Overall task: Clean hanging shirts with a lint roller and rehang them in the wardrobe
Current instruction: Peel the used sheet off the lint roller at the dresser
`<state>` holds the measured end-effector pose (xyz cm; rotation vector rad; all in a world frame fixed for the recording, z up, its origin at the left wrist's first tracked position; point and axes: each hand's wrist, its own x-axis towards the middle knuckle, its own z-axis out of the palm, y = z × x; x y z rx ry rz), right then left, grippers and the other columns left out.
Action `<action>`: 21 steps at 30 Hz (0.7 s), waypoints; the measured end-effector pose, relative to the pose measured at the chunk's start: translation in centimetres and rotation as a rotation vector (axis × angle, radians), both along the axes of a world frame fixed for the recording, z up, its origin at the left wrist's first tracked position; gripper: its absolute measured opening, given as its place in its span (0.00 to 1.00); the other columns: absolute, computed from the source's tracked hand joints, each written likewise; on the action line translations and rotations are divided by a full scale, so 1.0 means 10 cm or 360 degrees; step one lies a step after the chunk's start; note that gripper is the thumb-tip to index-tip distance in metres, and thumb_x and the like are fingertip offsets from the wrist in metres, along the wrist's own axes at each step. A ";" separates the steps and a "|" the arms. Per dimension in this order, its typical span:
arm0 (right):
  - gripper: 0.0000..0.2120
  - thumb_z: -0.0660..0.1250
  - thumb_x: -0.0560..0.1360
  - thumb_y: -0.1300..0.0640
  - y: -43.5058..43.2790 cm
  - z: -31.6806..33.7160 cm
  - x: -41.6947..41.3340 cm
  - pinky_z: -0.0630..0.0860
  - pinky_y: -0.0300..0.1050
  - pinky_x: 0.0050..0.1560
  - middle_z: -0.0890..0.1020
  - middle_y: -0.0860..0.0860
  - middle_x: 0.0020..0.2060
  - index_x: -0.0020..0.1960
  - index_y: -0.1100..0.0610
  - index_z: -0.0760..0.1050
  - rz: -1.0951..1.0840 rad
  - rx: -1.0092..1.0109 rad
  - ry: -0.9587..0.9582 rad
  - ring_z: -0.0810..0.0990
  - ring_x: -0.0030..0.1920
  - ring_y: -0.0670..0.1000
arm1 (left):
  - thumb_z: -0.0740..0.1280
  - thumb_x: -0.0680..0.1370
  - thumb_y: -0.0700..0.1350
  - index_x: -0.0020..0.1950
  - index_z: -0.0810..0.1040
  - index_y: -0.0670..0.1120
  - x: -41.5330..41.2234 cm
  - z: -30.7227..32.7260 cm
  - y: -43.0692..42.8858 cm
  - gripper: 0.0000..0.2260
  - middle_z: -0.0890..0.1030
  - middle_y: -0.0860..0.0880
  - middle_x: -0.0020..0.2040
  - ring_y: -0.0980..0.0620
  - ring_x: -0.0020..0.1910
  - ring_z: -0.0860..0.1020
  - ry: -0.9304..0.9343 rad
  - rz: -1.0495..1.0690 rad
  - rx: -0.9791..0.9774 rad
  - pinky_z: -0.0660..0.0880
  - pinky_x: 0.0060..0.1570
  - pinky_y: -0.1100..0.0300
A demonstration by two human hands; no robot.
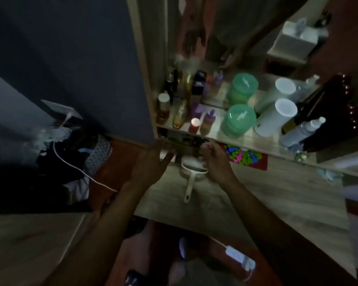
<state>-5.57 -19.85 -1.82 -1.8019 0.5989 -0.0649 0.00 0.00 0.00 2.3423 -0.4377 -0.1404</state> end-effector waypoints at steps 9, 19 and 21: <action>0.03 0.66 0.79 0.54 -0.23 -0.82 -0.37 0.80 0.57 0.52 0.81 0.54 0.47 0.49 0.53 0.73 -0.0493 0.0252 0.0456 0.81 0.49 0.56 | 0.63 0.81 0.41 0.73 0.70 0.42 0.03 -1.04 -0.83 0.20 0.73 0.41 0.72 0.42 0.72 0.70 0.0190 -0.0485 0.0311 0.65 0.71 0.49; 0.18 0.72 0.75 0.50 -0.22 -1.21 -0.26 0.79 0.56 0.59 0.82 0.55 0.56 0.60 0.57 0.74 -0.0502 0.0528 0.0568 0.82 0.56 0.56 | 0.70 0.72 0.35 0.67 0.76 0.39 -0.11 -1.14 -0.93 0.23 0.78 0.36 0.64 0.35 0.64 0.75 0.0083 -0.0661 0.0607 0.73 0.62 0.39; 0.13 0.69 0.78 0.55 -0.24 -1.20 -0.29 0.77 0.58 0.61 0.83 0.57 0.56 0.60 0.59 0.77 -0.0376 0.0447 0.0551 0.81 0.57 0.57 | 0.70 0.74 0.40 0.69 0.74 0.40 -0.18 -1.12 -0.88 0.23 0.76 0.37 0.66 0.35 0.66 0.73 0.0097 -0.0618 0.0694 0.72 0.61 0.40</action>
